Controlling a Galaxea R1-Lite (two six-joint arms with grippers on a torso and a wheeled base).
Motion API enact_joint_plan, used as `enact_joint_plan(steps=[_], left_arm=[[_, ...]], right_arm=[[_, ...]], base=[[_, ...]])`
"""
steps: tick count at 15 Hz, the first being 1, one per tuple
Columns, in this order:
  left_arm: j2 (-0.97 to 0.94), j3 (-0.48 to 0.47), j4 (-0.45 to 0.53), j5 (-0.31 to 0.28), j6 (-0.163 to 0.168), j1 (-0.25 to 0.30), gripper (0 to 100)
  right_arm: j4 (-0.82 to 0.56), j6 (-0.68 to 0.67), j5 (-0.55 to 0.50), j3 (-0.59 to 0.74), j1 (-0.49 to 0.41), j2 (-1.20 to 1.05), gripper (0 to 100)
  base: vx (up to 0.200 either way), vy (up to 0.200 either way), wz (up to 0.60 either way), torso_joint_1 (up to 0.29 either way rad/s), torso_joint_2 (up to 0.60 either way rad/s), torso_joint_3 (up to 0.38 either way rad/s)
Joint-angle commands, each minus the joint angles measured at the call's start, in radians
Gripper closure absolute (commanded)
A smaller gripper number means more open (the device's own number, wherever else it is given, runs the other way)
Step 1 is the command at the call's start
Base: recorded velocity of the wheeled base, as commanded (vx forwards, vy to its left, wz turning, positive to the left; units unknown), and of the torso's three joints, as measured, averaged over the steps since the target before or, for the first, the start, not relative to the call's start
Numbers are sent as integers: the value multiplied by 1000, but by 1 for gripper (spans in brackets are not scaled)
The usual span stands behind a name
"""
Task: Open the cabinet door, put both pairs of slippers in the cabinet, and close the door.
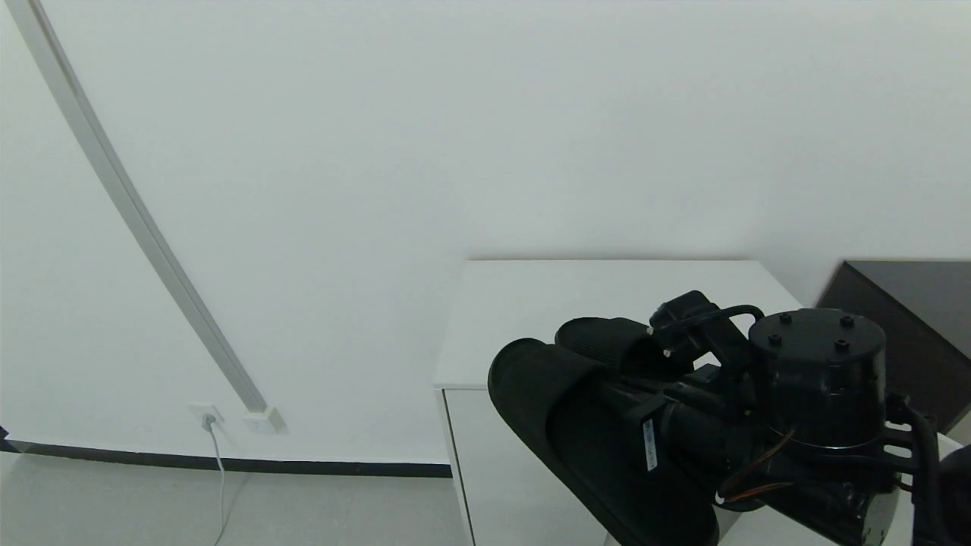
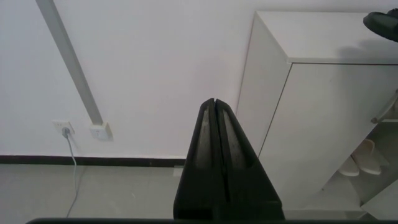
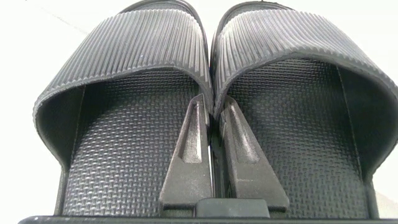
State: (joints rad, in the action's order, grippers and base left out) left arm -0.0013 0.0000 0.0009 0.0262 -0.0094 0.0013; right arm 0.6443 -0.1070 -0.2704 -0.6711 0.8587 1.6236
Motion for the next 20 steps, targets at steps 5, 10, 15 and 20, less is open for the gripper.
enact_joint_plan(steps=[5, 10, 15, 20], left_arm=[[1, 0, 1, 1, 0, 0, 100], [1, 0, -1, 1, -1, 0, 100], [1, 0, -1, 1, -1, 0, 100], [1, 0, 1, 1, -1, 0, 100]], right_arm=[[0, 0, -3, 4, 5, 15, 100], [0, 0, -3, 7, 6, 15, 100], [0, 0, -1, 8, 14, 18, 100], [0, 0, -3, 7, 17, 16, 100]], base=[[-200, 0, 0, 8, 6, 2], [-160, 0, 0, -3, -1, 3], [0, 0, 0, 0, 0, 0], [0, 0, 0, 0, 0, 0]])
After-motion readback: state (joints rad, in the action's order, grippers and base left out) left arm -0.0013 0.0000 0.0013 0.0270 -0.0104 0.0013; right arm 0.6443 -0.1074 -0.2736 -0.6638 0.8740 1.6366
